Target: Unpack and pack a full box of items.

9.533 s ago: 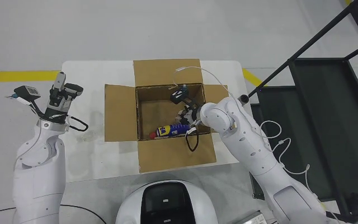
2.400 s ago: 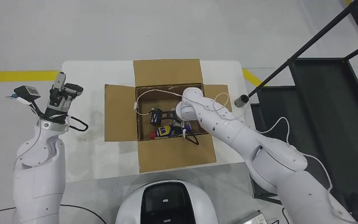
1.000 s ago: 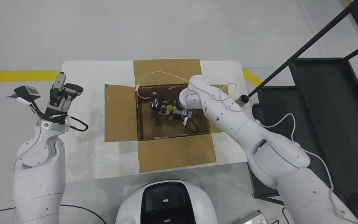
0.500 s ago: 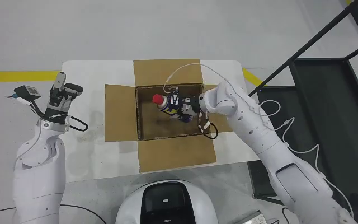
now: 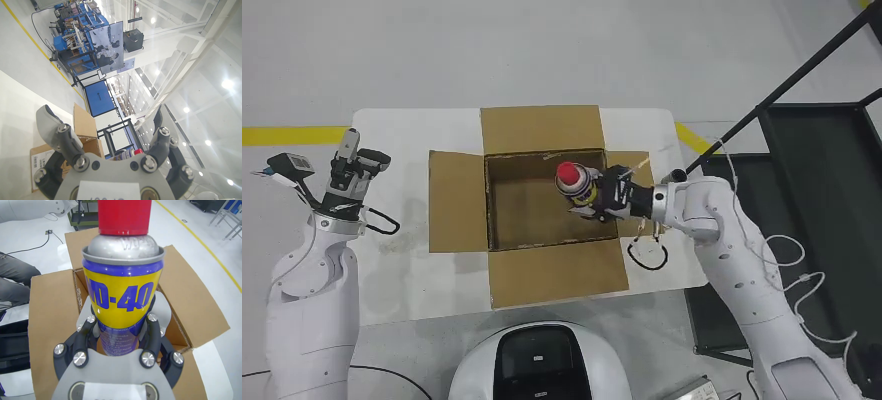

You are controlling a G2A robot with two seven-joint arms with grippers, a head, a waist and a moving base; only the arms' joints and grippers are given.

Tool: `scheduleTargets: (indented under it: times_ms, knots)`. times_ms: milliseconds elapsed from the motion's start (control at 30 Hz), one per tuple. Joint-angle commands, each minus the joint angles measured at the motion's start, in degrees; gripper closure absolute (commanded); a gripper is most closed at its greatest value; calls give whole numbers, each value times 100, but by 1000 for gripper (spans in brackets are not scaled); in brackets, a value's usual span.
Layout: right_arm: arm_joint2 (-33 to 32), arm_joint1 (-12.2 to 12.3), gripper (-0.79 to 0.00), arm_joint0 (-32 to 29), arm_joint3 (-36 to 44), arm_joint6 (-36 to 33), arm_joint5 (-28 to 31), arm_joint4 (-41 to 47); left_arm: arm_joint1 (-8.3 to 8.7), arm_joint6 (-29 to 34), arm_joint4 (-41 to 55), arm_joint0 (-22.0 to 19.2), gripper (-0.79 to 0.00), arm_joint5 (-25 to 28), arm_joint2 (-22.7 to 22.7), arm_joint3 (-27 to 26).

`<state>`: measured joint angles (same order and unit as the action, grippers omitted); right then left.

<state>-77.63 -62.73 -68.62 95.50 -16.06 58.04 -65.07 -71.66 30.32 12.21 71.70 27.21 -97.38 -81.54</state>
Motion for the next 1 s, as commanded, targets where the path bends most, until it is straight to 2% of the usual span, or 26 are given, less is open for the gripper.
scheduleTargets:
  times_ms: [0, 167, 267, 933, 967]
  knots:
    - [-355, 81, 0, -375, 154, 434, -4, -255, 0, 0, 0, 0, -785, 0, 0, 0]
    - [-1130, 212, 0, -1085, 156, 1491, -4, -591, 0, 0, 0, 0, -785, 0, 0, 0]
    - [-1314, 247, 0, -1358, 206, 2100, -4, -822, 0, 0, 0, 0, -785, 0, 0, 0]
    - [-1314, 247, 0, -1358, 206, 2100, -4, -822, 0, 0, 0, 0, -785, 0, 0, 0]
    - [-1327, 245, 0, -1380, 210, 2096, -129, -812, 0, 0, 0, 0, -785, 0, 0, 0]
